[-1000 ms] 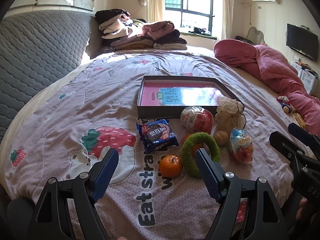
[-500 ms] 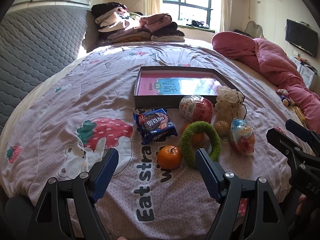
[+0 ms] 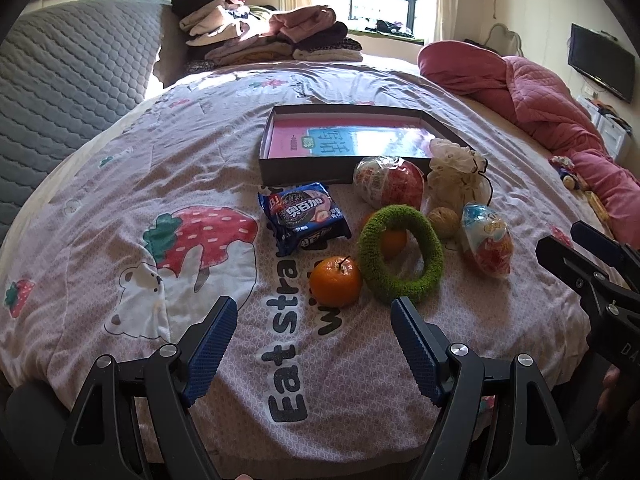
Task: Organize objects
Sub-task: 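Move left gripper toward the orange while right gripper approaches the red plastic egg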
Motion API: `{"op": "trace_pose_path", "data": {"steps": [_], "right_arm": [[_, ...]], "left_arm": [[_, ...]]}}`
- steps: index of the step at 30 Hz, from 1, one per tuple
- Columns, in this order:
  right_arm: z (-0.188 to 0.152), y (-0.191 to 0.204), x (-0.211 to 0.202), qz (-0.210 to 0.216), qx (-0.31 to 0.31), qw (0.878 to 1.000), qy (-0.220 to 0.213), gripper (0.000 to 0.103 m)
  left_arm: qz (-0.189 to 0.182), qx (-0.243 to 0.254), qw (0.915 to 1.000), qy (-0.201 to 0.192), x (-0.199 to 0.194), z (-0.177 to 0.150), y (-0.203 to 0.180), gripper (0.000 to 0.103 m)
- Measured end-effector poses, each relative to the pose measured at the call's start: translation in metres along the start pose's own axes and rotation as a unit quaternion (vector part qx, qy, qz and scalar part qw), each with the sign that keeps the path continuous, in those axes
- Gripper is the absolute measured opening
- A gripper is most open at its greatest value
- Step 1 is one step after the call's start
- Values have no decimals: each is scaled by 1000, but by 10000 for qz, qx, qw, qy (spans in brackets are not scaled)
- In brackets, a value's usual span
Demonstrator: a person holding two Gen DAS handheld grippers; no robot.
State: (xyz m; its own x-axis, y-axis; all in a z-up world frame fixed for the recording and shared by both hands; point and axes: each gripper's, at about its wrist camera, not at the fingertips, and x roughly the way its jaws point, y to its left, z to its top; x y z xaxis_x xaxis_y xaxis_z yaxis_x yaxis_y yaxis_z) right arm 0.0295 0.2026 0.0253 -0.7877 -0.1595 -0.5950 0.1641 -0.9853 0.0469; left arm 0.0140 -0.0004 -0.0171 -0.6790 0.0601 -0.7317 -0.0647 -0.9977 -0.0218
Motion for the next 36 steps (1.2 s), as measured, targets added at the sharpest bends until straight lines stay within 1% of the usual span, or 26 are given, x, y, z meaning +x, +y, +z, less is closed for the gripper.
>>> {"op": "trace_pose_path", "data": {"steps": [3,12,17,24,31,36], "right_arm": [[-2,1,1,17,-23,10000,39,77],[-10,2,4,91,-76,9997,201,77],[-14,2,5,174,-83,9994,286,77],[-17,2,9,173,-111,9992,345,77],[-19,-1,15,170,-78,9990,396,77],[-19,-2,18,150,-68,9991,382,77]], "left_arm": [[60,57,10000,17,0,-2,-1,80],[-213,21,9993,293,6,-9,0,80],[-196,55,9990,403,9,-11,-1,80],[-90,126,9986,510,17,-12,0,80],[-3,60,9983,576,29,-12,6,80],[-74,67,9985,537,33,-9,8,80]]}}
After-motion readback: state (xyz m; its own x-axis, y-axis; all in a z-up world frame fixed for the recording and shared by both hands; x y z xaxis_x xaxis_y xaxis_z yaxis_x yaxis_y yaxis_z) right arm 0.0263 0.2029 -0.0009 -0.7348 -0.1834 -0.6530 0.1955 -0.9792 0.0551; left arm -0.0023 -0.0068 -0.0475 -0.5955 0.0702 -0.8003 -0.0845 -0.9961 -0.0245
